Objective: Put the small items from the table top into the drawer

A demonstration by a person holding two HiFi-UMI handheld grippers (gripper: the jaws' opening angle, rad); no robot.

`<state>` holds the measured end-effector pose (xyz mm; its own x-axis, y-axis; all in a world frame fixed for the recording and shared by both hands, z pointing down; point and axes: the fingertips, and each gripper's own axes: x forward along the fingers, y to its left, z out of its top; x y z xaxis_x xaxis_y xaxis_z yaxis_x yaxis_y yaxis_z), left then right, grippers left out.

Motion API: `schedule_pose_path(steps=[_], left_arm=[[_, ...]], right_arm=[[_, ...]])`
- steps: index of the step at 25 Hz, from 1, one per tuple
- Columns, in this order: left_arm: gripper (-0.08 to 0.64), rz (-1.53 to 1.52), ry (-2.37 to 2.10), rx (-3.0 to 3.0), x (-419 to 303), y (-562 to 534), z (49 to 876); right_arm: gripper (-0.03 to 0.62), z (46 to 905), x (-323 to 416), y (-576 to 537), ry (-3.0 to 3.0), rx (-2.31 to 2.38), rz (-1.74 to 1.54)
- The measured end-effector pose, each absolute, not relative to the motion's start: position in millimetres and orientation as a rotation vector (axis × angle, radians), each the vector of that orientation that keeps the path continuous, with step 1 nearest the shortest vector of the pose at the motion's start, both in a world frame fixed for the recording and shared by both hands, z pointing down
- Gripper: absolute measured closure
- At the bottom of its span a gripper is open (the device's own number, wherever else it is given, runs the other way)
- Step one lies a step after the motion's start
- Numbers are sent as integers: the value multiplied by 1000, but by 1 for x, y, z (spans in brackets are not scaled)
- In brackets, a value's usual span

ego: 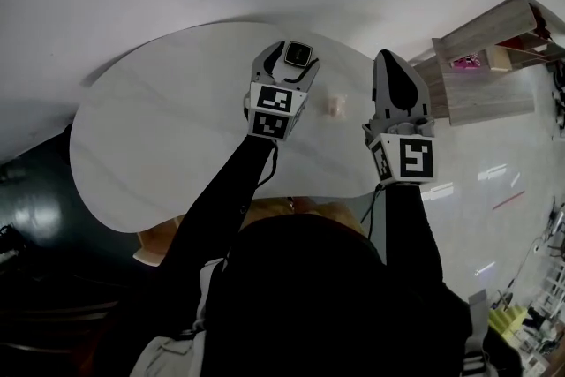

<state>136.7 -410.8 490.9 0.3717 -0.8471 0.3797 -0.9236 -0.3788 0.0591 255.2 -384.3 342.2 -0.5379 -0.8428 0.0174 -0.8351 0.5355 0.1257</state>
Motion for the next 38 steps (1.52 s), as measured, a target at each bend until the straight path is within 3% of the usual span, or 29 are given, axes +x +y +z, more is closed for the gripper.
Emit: schedule_pose_path(steps=[9,22,30,38], left_arm=[[207,608,-1560,2142,133,-438,585],[201,814,-1476,2062,135,-461,645],[212,847,-1387,2108,138,-450,640],[212,699,-1457,2276,132,-429,545]], right_arm=[[566,367,291,-387,-2594,1522,-91],[566,384,313,-380,-2524,1549,-45],[566,382,307,-383,-2546,1551,-53],[566,372,275,-381,-2639,1479,-79]])
